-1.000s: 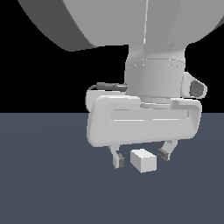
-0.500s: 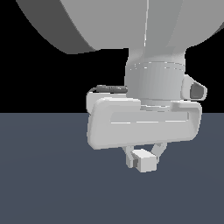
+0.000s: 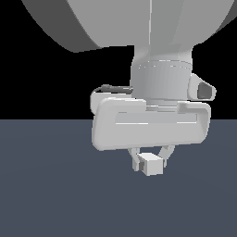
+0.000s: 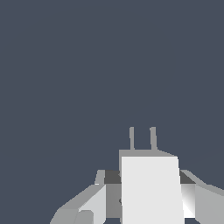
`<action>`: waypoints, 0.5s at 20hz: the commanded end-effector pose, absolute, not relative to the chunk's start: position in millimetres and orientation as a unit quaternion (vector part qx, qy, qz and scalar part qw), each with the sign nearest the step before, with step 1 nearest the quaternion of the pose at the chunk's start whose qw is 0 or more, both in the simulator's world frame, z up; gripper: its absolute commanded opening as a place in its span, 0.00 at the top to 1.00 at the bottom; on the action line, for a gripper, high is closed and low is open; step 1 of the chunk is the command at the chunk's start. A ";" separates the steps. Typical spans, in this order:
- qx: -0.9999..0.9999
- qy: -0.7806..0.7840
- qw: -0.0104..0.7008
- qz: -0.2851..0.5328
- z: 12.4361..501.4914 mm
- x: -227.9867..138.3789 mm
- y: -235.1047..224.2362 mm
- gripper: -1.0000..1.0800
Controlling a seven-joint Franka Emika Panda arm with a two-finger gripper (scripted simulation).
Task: Plug the charger into the wall socket.
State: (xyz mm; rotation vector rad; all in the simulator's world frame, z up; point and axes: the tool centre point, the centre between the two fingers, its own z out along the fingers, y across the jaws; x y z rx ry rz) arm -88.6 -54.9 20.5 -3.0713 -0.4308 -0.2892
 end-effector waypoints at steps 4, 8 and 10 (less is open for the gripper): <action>-0.988 -0.119 0.012 -0.094 44.4 -74.5 -49.8 1.00; -0.991 -0.099 0.010 -0.094 68.9 -59.6 -45.9 1.00; -0.991 -0.090 0.009 -0.094 79.2 -53.1 -44.8 1.00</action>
